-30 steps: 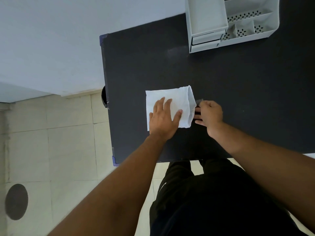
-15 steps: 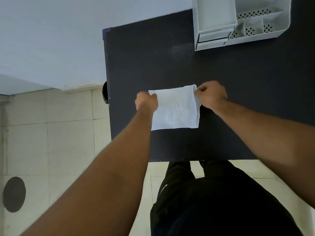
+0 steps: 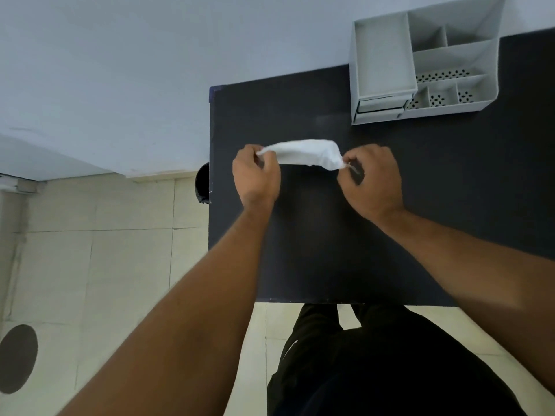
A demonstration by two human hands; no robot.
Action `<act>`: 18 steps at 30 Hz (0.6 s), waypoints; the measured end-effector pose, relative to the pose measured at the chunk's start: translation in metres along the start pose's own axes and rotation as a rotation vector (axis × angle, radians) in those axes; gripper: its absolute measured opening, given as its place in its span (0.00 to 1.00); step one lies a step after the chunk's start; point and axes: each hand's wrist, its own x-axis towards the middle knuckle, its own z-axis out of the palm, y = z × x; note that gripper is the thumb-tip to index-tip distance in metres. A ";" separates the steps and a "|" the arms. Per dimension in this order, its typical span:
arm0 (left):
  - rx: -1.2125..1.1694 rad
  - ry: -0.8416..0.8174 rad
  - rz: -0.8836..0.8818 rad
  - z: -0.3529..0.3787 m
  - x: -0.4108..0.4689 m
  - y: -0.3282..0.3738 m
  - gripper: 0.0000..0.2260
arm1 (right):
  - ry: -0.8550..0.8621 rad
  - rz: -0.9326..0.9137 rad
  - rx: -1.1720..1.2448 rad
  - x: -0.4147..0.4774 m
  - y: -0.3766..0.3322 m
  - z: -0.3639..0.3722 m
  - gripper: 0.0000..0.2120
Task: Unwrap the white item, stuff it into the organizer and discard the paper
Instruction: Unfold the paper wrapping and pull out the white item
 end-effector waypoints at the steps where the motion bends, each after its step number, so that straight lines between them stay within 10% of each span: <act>1: 0.079 -0.035 0.031 -0.002 -0.008 -0.012 0.07 | -0.075 -0.041 -0.038 -0.010 0.006 -0.002 0.07; 7: 0.510 -0.244 0.072 -0.031 -0.073 -0.088 0.12 | -0.561 -0.148 -0.353 -0.080 0.051 -0.008 0.10; 18: 0.253 -0.405 -0.402 0.007 -0.039 -0.072 0.20 | -0.427 0.657 0.055 -0.053 0.050 0.010 0.21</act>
